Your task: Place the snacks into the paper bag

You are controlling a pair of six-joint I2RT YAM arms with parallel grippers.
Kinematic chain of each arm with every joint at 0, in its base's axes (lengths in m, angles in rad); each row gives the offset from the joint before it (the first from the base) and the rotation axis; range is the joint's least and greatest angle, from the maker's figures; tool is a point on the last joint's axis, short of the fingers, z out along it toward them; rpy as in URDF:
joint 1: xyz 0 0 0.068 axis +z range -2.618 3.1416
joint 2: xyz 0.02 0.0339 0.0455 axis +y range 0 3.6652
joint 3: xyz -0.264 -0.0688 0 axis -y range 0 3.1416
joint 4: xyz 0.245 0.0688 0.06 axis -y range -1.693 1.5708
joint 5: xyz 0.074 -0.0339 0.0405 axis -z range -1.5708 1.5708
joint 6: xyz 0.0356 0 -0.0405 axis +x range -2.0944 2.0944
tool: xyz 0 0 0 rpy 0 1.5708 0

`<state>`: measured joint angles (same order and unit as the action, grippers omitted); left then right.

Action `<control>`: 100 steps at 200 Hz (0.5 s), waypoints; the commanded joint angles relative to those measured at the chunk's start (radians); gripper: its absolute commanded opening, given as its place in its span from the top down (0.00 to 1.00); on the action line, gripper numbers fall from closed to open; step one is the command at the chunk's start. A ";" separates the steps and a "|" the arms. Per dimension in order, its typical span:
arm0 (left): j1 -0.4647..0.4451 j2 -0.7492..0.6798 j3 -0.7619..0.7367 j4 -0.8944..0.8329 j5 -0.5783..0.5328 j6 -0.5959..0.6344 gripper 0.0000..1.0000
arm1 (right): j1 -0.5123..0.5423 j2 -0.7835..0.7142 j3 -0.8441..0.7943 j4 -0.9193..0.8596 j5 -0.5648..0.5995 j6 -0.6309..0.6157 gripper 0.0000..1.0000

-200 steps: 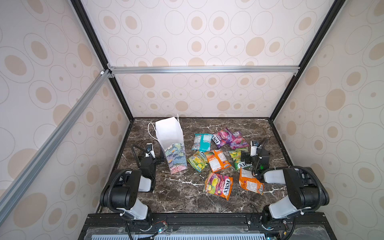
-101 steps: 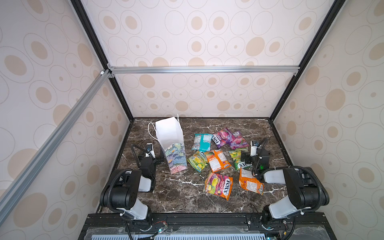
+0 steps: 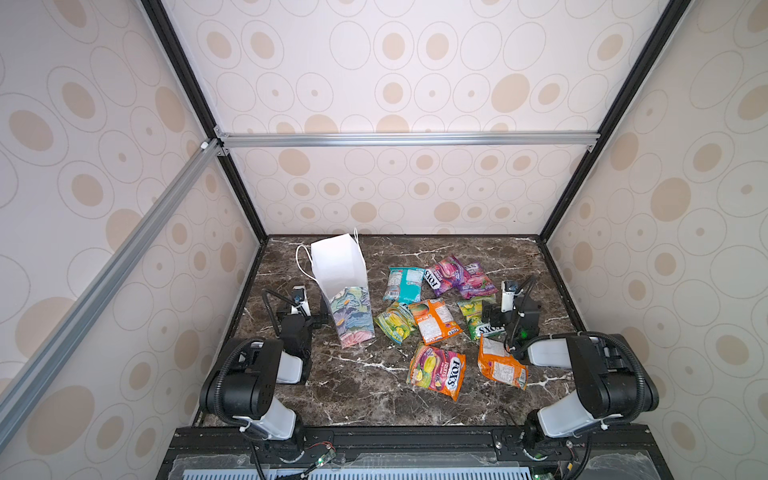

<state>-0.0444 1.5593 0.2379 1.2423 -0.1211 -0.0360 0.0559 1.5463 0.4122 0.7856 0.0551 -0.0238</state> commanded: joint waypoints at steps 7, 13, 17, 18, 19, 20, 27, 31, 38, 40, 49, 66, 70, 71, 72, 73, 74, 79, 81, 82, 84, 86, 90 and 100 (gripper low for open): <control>0.009 -0.010 0.013 0.011 -0.009 0.007 0.00 | -0.007 -0.006 0.013 0.009 0.001 -0.005 0.00; 0.009 -0.012 0.013 0.017 -0.020 0.005 0.00 | -0.007 -0.008 0.015 0.012 0.011 -0.003 0.00; 0.009 -0.020 0.018 0.001 -0.037 -0.003 0.00 | -0.007 -0.012 0.020 0.007 0.016 -0.002 0.00; 0.009 -0.023 0.021 -0.006 -0.042 -0.005 0.00 | -0.007 -0.014 0.021 0.003 0.018 -0.002 0.00; 0.009 -0.027 0.022 -0.014 -0.048 -0.007 0.00 | -0.007 -0.016 0.022 -0.001 0.018 -0.001 0.00; 0.009 -0.032 0.024 -0.023 -0.053 -0.009 0.00 | -0.006 -0.018 0.025 -0.006 0.020 -0.001 0.00; 0.009 -0.064 0.038 -0.076 -0.084 -0.020 0.00 | -0.006 -0.039 0.044 -0.063 0.038 0.005 0.00; 0.008 -0.086 0.044 -0.107 -0.101 -0.026 0.00 | -0.004 -0.054 0.057 -0.101 0.053 0.008 0.00; 0.009 -0.137 0.055 -0.172 -0.126 -0.038 0.00 | -0.003 -0.087 0.082 -0.169 0.070 0.014 0.00; 0.009 -0.152 0.058 -0.191 -0.133 -0.041 0.00 | -0.002 -0.097 0.088 -0.192 0.072 0.016 0.00; 0.009 -0.230 0.070 -0.291 -0.166 -0.066 0.00 | -0.003 -0.152 0.120 -0.292 0.076 0.026 0.00; 0.009 -0.404 0.136 -0.595 -0.261 -0.169 0.00 | 0.000 -0.275 0.188 -0.490 0.029 0.112 0.00; 0.008 -0.439 0.165 -0.699 -0.280 -0.203 0.00 | 0.001 -0.306 0.205 -0.537 0.009 0.135 0.01; 0.009 -0.452 0.172 -0.722 -0.284 -0.210 0.00 | 0.002 -0.313 0.209 -0.543 0.006 0.141 0.01; 0.009 -0.462 0.180 -0.746 -0.288 -0.217 0.00 | 0.004 -0.320 0.214 -0.557 0.002 0.147 0.02; 0.009 -0.470 0.188 -0.769 -0.290 -0.223 0.00 | 0.005 -0.327 0.219 -0.570 0.000 0.154 0.02; 0.009 -0.475 0.196 -0.793 -0.293 -0.229 0.00 | 0.006 -0.331 0.223 -0.583 -0.002 0.160 0.02; 0.009 -0.521 0.236 -0.904 -0.299 -0.253 0.00 | 0.021 -0.369 0.244 -0.638 -0.012 0.192 0.03; 0.009 -0.535 0.252 -0.941 -0.299 -0.267 0.00 | 0.026 -0.382 0.253 -0.665 -0.013 0.202 0.04; 0.009 -0.543 0.263 -0.973 -0.299 -0.273 0.00 | 0.030 -0.389 0.255 -0.672 -0.013 0.208 0.04; 0.009 -0.558 0.277 -1.025 -0.297 -0.285 0.00 | 0.037 -0.401 0.268 -0.699 -0.017 0.216 0.05; 0.009 -0.570 0.300 -1.071 -0.294 -0.298 0.00 | 0.047 -0.413 0.279 -0.722 -0.021 0.222 0.06; 0.009 -0.591 0.340 -1.159 -0.289 -0.323 0.00 | 0.064 -0.436 0.302 -0.768 -0.024 0.226 0.07; 0.009 -0.637 0.439 -1.357 -0.265 -0.400 0.00 | 0.130 -0.490 0.369 -0.916 0.007 0.213 0.09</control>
<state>-0.0418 1.0313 0.4747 0.4961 -0.3424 -0.2291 0.0853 1.1755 0.6582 0.2546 0.0746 0.1066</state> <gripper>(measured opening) 0.998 0.926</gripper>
